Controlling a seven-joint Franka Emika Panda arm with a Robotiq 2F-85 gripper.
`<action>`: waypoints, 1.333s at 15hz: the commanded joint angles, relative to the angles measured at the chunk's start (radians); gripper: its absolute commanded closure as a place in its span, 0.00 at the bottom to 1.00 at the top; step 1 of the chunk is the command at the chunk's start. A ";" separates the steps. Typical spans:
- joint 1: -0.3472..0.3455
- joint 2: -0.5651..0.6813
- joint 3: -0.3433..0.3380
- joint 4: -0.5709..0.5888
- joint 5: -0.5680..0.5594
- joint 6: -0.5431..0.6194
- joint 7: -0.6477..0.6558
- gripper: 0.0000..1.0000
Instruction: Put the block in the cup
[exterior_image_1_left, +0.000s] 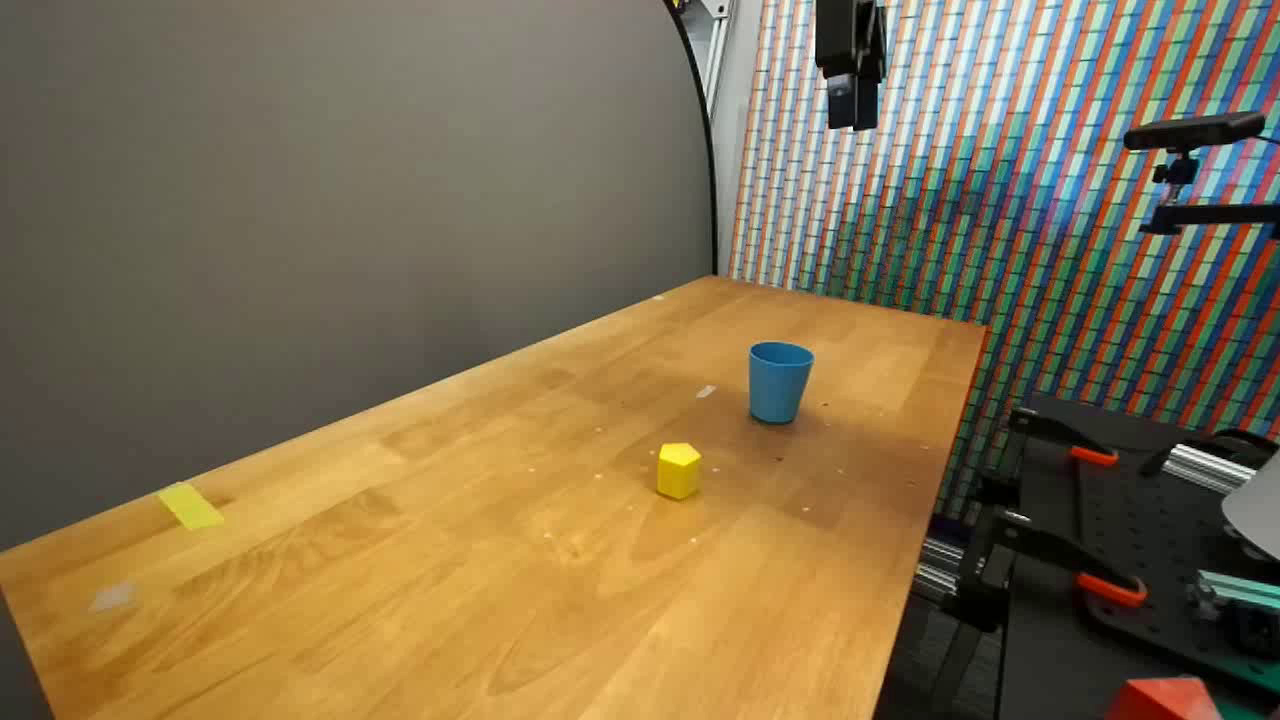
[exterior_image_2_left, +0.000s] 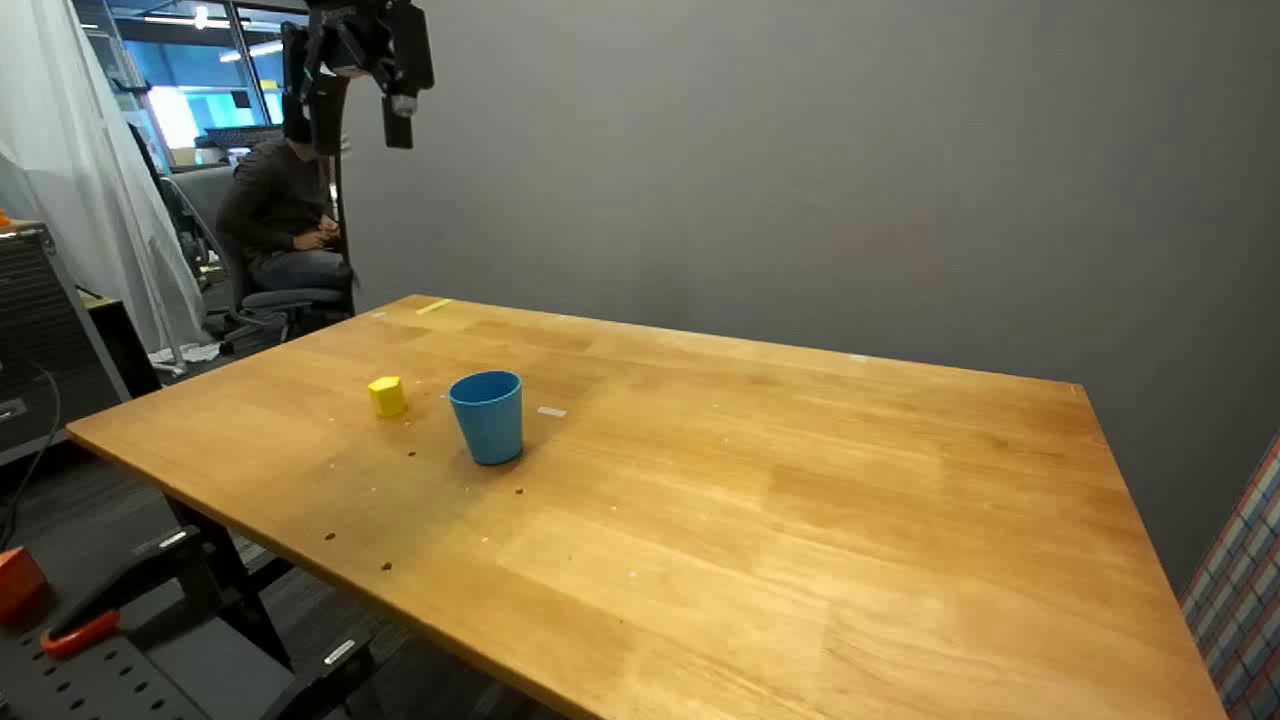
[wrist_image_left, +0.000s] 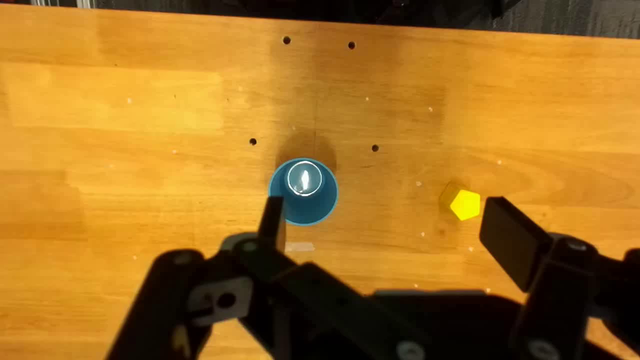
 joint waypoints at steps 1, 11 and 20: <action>0.003 0.001 -0.002 0.004 -0.001 -0.001 0.001 0.00; 0.003 0.000 -0.002 0.012 -0.001 -0.001 0.001 0.00; 0.126 0.332 0.121 0.125 0.143 0.331 0.037 0.00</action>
